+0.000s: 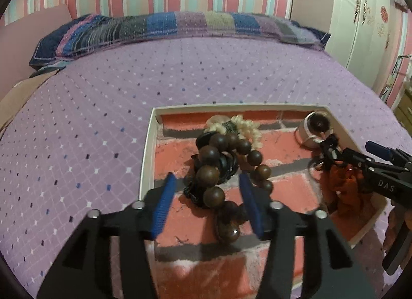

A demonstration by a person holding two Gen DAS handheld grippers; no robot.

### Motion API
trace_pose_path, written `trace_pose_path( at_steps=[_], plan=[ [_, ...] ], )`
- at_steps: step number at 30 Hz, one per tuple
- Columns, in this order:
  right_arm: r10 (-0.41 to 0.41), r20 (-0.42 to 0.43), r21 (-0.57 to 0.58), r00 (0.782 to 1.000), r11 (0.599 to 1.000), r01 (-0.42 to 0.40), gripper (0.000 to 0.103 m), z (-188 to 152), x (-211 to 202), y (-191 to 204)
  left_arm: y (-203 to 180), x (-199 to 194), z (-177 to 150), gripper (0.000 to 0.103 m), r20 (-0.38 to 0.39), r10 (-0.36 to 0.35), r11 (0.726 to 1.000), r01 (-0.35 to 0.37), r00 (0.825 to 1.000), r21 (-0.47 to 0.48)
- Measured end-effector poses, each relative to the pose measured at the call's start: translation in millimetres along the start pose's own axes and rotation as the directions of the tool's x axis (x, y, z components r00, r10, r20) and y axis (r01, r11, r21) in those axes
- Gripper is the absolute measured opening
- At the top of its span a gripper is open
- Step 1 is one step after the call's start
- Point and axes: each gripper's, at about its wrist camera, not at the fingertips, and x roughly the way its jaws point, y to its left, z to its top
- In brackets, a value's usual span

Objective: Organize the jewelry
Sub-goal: 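Open both tools to release the bracelet and hair tie and lift away, then grasp the red string charm with the left tool while the right tool grasps the black braided bracelet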

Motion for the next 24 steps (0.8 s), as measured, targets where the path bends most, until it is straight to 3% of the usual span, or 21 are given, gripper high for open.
trace_pose_path(
  at_steps=[4, 6, 8, 9, 16, 24],
  plan=[
    [-0.018, 0.054, 0.002, 0.998, 1.0, 0.018, 0.097, -1, -21, -5, 2, -26, 4, 0.058, 0.043, -0.022, 1.0, 0.023, 0.999, -0.013],
    [-0.023, 0.079, 0.01, 0.997, 1.0, 0.022, 0.099, -2, -32, -8, 1, -41, 5, 0.061, 0.065, -0.023, 1.0, 0.023, 0.998, -0.009],
    [-0.023, 0.101, 0.019, 0.995, 1.0, 0.021, 0.099, -7, -46, -11, 2, -59, 2, 0.085, 0.097, -0.01, 1.0, 0.011, 0.995, -0.011],
    [-0.027, 0.106, 0.019, 0.994, 1.0, 0.025, 0.099, -9, -51, -12, 3, -71, -1, 0.089, 0.121, 0.003, 1.0, -0.001, 0.993, -0.015],
    [-0.043, 0.129, 0.032, 0.991, 0.999, 0.039, 0.099, -43, -103, -13, 14, -135, -32, 0.092, 0.162, 0.009, 0.999, -0.004, 0.987, -0.035],
    [-0.046, 0.146, -0.005, 0.988, 0.999, 0.047, 0.099, -121, -172, -3, 25, -188, -105, 0.095, 0.126, 0.055, 0.997, -0.047, 0.99, -0.066]
  ],
)
